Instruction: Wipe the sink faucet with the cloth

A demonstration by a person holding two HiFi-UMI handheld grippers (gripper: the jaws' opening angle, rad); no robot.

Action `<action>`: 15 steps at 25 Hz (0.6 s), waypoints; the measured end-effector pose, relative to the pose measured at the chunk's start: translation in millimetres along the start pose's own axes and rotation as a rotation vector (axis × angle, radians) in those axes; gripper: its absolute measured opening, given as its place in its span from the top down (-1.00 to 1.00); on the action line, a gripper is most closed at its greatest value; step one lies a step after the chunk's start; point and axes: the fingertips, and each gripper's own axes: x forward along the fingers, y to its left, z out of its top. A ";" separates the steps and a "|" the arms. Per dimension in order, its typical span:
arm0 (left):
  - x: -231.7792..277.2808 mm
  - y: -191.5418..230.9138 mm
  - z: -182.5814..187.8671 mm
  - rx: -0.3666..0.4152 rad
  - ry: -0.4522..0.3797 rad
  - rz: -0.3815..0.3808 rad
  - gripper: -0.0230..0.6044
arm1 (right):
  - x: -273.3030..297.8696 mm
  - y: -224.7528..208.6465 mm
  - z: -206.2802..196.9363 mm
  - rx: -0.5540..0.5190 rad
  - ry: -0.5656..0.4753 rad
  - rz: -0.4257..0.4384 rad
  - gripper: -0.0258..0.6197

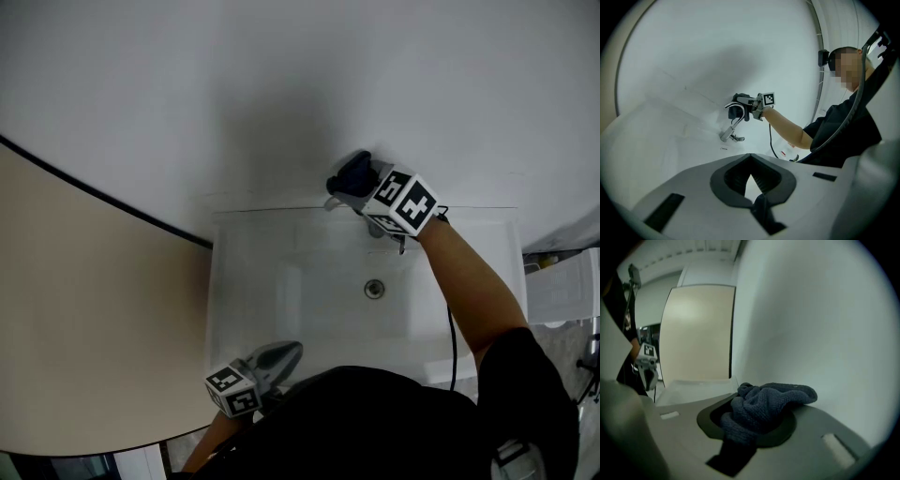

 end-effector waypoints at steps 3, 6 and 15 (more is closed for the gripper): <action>-4.5 3.0 0.4 -0.003 -0.016 0.000 0.95 | 32.9 14.5 0.4 -0.181 0.143 -0.043 0.62; -8.8 4.3 -0.6 0.002 -0.026 0.009 0.95 | 59.0 27.1 -7.7 -0.429 0.304 -0.120 0.62; -18.0 9.2 1.3 0.003 -0.049 0.010 0.95 | 98.2 84.4 -24.5 -0.990 0.414 -0.200 0.62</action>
